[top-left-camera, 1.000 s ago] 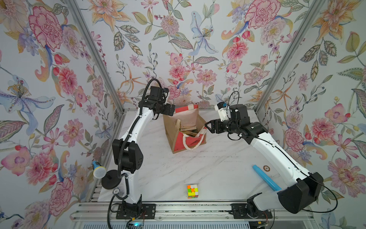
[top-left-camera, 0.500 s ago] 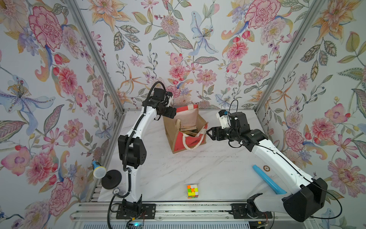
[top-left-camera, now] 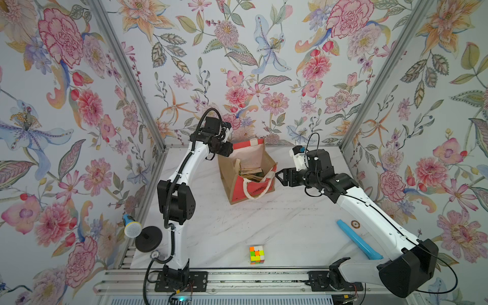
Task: Take out the folding fans from the tote bags
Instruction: Pick up the canvas bag from the center of the board.
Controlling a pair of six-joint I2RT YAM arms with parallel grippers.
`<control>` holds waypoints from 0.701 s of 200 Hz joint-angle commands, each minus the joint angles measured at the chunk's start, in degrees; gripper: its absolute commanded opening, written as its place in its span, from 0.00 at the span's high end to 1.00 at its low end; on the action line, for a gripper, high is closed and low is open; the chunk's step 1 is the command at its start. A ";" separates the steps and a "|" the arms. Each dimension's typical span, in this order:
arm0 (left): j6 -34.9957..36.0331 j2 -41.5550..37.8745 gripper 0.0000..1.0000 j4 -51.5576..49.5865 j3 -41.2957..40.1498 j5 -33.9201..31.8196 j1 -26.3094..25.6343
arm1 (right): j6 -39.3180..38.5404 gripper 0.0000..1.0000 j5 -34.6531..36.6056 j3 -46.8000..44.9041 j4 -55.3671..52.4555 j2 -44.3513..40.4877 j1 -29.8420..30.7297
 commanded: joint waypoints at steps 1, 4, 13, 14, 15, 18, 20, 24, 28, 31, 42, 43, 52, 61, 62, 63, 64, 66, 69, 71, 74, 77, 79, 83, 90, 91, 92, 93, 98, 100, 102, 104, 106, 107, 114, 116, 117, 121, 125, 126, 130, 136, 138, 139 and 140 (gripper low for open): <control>0.38 0.96 0.57 -2.18 1.67 1.38 0.15 | 0.61 0.24 0.91 -0.86 0.78 -1.43 0.33; 0.45 0.98 0.58 -2.20 1.63 1.45 0.15 | 0.63 0.24 0.97 -0.83 0.83 -1.46 0.32; 0.56 0.93 0.61 -2.28 1.55 1.57 0.15 | 0.65 0.24 0.88 -0.98 0.97 -1.56 0.32; 0.56 0.89 0.61 -2.28 1.55 1.56 0.15 | 0.67 0.24 0.91 -0.99 0.97 -1.56 0.31; 0.56 0.87 0.61 -2.29 1.50 1.56 0.15 | 0.72 0.24 0.92 -0.99 0.97 -1.56 0.31; 0.64 0.82 0.62 -2.36 1.54 1.61 0.15 | 0.65 0.24 0.93 -1.06 1.10 -1.53 0.29; 0.65 0.84 0.63 -2.42 1.54 1.70 0.17 | 0.68 0.24 0.93 -1.08 1.02 -1.56 0.28; 0.72 0.87 0.64 -2.50 1.51 1.84 0.15 | 0.71 0.24 0.86 -1.05 1.11 -1.53 0.34; 0.78 0.94 0.66 -2.59 1.51 2.05 0.15 | 0.70 0.24 0.81 -1.03 1.14 -1.54 0.32; 0.82 0.87 0.68 -2.68 1.47 2.15 0.15 | 0.63 0.24 0.84 -1.08 1.15 -1.54 0.31; 1.08 0.96 0.72 -3.03 1.53 2.58 0.15 | 0.76 0.24 0.84 -1.17 1.27 -1.61 0.34; 1.08 0.95 0.73 -3.10 1.50 2.60 0.15 | 0.77 0.24 0.84 -1.17 1.29 -1.63 0.37; 1.17 1.03 0.81 -3.38 1.46 2.75 0.16 | 0.73 0.24 0.85 -1.30 1.32 -1.62 0.36; 1.18 1.03 0.94 -3.47 1.25 2.92 0.15 | 0.72 0.24 0.93 -1.43 1.32 -1.80 0.33; 1.22 1.03 0.97 -3.49 1.22 2.94 0.15 | 0.75 0.24 0.93 -1.43 1.32 -1.77 0.36; 1.20 1.03 0.99 -3.51 1.21 2.95 0.15 | 0.72 0.24 0.93 -1.43 1.32 -1.80 0.34; 1.23 1.03 1.00 -3.51 1.16 2.96 0.15 | 0.70 0.24 0.98 -1.44 1.32 -1.82 0.32; 1.21 1.03 1.00 -3.47 1.14 3.01 0.17 | 0.76 0.24 1.01 -1.52 1.38 -1.85 0.31; 1.18 1.03 1.00 -3.43 1.03 3.05 0.17 | 0.71 0.24 1.02 -1.48 1.36 -1.90 0.29; 1.11 0.96 1.00 -3.39 0.87 3.09 0.20 | 0.69 0.24 1.02 -1.49 1.39 -1.91 0.24; 1.05 0.94 1.00 -3.30 0.79 3.12 0.16 | 0.73 0.24 1.02 -1.55 1.42 -1.98 0.26; 1.01 0.92 1.00 -3.17 0.59 3.25 0.12 | 0.73 0.24 1.09 -1.55 1.38 -2.00 0.22; 0.94 0.89 1.00 -3.12 0.47 3.36 0.14 | 0.74 0.24 1.10 -1.53 1.44 -2.05 0.27; 0.76 0.73 1.00 -3.03 0.30 3.62 0.15 | 0.69 0.24 1.18 -1.64 1.53 -2.01 0.23; 0.50 0.55 1.00 -2.55 0.02 3.98 0.15 | 0.70 0.24 1.20 -1.78 1.49 -2.17 0.27; 0.40 0.48 1.00 -2.46 -0.01 4.00 0.15 | 0.74 0.24 1.20 -1.78 1.53 -2.13 0.24; 0.31 0.40 1.00 -2.33 -0.11 3.96 0.15 | 0.71 0.24 1.20 -1.83 1.51 -2.16 0.28; 0.13 0.37 1.00 -2.18 -0.21 3.95 0.15 | 0.70 0.24 1.20 -1.81 1.50 -2.17 0.29; -0.52 -0.04 1.00 -1.19 -0.87 3.95 0.15 | 0.68 0.24 1.17 -1.90 1.49 -2.26 0.30; -0.85 -0.21 1.00 -0.65 -1.17 3.91 0.15 | 0.69 0.24 1.12 -1.90 1.43 -2.27 0.31; -1.06 -0.47 1.00 -0.21 -1.48 3.99 0.15 | 0.69 0.24 1.05 -1.93 1.52 -2.22 0.29; -1.40 -0.75 1.00 0.32 -1.80 3.95 0.15 | 0.67 0.24 1.03 -1.95 1.50 -2.26 0.30; -1.73 -0.98 1.00 0.85 -2.04 4.00 0.17 | 0.68 0.24 1.02 -2.03 1.49 -2.33 0.31; -1.90 -1.07 1.00 1.13 -2.18 4.05 0.16 | 0.68 0.24 1.02 -2.04 1.54 -2.30 0.26; -3.02 -2.04 1.00 3.43 -3.29 4.48 0.22 | 0.68 0.24 0.93 -2.05 1.48 -2.42 0.23; -3.56 -2.35 1.00 4.26 -3.66 4.68 0.24 | 0.60 0.24 0.87 -2.12 1.53 -2.42 0.24; -3.78 -2.51 1.00 4.63 -3.83 4.79 0.24 | 0.56 0.24 0.90 -2.17 1.55 -2.43 0.28; -4.72 -3.11 1.00 6.33 -4.59 5.14 0.25 | 0.57 0.24 0.93 -2.20 1.51 -2.45 0.23; -5.76 -3.76 1.00 8.07 -5.24 5.59 0.26 | 0.53 0.24 0.89 -2.24 1.57 -2.46 0.17; -5.89 -3.87 1.00 8.52 -5.50 5.73 0.25 | 0.52 0.24 0.87 -2.28 1.57 -2.45 0.15; -7.24 -4.48 1.00 10.47 -6.46 6.09 0.31 | 0.42 0.24 0.80 -2.37 1.59 -2.58 0.16; -9.50 -5.40 1.00 13.77 -7.98 6.95 0.46 | 0.35 0.24 0.68 -2.46 1.73 -2.78 0.15; -10.39 -5.70 1.00 14.84 -8.48 7.37 0.54 | 0.27 0.24 0.50 -2.57 1.75 -2.81 0.14; -10.80 -5.89 1.00 15.42 -8.61 7.49 0.52 | 0.26 0.24 0.45 -2.57 1.80 -2.89 0.13; -11.18 -5.99 1.00 15.93 -8.89 7.73 0.56 | 0.25 0.24 0.45 -2.58 1.85 -2.93 0.11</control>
